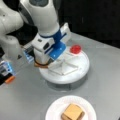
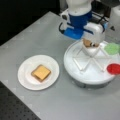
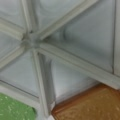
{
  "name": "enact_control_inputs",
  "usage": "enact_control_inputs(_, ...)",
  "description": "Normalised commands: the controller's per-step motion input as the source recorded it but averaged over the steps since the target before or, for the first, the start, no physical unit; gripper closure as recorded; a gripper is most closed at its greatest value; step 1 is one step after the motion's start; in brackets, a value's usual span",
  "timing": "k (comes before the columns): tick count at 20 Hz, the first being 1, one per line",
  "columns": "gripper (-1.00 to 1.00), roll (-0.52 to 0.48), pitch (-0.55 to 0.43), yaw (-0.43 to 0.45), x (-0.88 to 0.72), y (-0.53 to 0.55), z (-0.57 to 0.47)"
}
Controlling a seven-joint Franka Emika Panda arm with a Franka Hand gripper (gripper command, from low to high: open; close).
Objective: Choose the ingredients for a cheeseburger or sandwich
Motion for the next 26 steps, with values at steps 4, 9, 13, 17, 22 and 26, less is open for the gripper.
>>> enact_control_inputs(4, -1.00, -0.088, -0.125, 0.043, -0.10, 0.24, -0.20)
enact_control_inputs(9, -1.00, -0.067, -0.148, 0.010, -0.06, 0.28, -0.20)
enact_control_inputs(13, -1.00, -0.040, -0.147, -0.031, -0.09, 0.22, -0.18)
enact_control_inputs(17, -1.00, -0.035, -0.143, -0.055, -0.12, 0.17, -0.16)
enact_control_inputs(22, -1.00, -0.026, -0.153, -0.039, -0.14, 0.09, -0.15)
enact_control_inputs(26, -1.00, -0.065, -0.155, -0.014, -0.13, 0.05, -0.16)
